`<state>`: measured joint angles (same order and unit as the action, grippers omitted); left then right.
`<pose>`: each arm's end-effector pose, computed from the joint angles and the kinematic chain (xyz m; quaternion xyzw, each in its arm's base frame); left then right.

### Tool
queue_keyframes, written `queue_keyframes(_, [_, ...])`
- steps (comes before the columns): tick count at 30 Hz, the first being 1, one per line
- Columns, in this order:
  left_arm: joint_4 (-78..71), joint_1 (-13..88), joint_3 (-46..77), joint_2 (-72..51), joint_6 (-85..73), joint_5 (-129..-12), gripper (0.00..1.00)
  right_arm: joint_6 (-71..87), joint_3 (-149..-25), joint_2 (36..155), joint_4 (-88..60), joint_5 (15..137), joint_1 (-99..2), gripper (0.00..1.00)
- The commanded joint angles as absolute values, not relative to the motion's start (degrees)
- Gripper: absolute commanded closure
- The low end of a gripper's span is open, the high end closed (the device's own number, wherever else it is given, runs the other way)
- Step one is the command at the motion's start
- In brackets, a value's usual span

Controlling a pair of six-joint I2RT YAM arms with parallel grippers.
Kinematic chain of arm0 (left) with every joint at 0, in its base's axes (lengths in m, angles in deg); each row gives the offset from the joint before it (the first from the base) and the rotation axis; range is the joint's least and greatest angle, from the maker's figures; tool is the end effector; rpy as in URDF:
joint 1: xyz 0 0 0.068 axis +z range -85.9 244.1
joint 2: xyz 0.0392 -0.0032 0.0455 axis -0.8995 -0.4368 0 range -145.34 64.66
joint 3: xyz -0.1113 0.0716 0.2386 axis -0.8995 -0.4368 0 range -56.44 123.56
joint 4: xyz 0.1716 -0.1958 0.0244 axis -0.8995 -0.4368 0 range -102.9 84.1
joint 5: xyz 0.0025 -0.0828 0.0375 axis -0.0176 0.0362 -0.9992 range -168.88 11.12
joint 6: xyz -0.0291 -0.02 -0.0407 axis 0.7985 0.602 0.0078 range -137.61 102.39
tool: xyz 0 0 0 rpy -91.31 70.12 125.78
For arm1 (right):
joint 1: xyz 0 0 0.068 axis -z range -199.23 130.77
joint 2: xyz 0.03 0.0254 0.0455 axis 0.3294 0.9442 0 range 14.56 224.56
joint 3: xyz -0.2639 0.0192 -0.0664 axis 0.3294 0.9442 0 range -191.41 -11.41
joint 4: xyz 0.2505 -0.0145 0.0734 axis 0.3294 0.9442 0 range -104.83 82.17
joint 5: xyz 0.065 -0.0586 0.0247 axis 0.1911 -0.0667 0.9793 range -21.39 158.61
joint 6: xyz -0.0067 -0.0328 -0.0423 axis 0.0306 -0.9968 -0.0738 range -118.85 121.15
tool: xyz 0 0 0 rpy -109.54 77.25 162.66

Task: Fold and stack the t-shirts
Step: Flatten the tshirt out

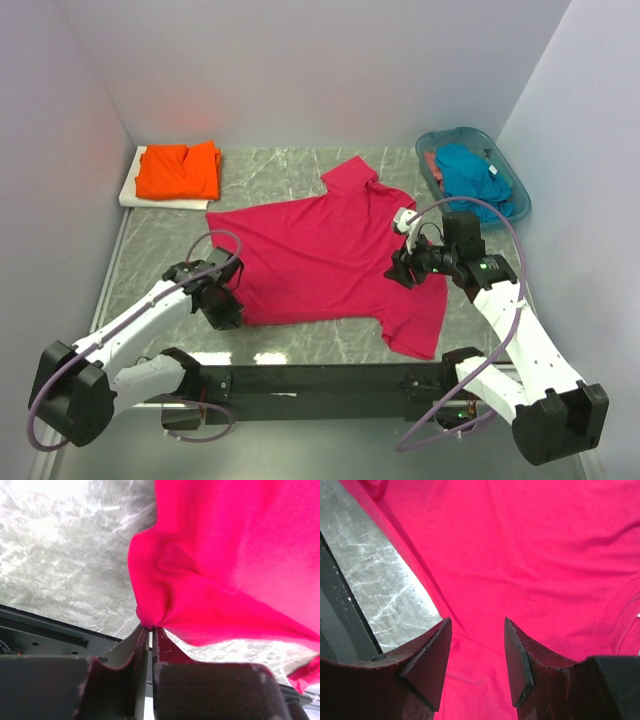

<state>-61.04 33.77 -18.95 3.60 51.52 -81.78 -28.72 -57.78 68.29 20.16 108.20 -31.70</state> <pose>0.1410 -0.0804 0.1942 -0.3328 0.9375 -0.0588 0.0828 0.1800 0.0630 0.2861 -0.4383 0.7533 0.2487 0.4226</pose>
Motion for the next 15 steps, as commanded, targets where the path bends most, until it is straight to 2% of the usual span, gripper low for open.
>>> queue_keyframes(1, [-63.56,35.88,-16.72,3.84,46.65,-80.38,0.86,-29.26,-57.99,67.29,20.42,109.74,-31.27,0.46])
queue_keyframes(5, [-64.70,36.32,-15.40,2.69,43.75,-76.86,0.82,-29.35,-57.91,67.03,20.59,109.74,-30.92,0.46])
queue_keyframes(15, [-73.75,36.32,-11.01,7.97,41.81,-76.15,0.84,-29.62,-58.52,68.17,21.12,110.09,-30.13,0.46])
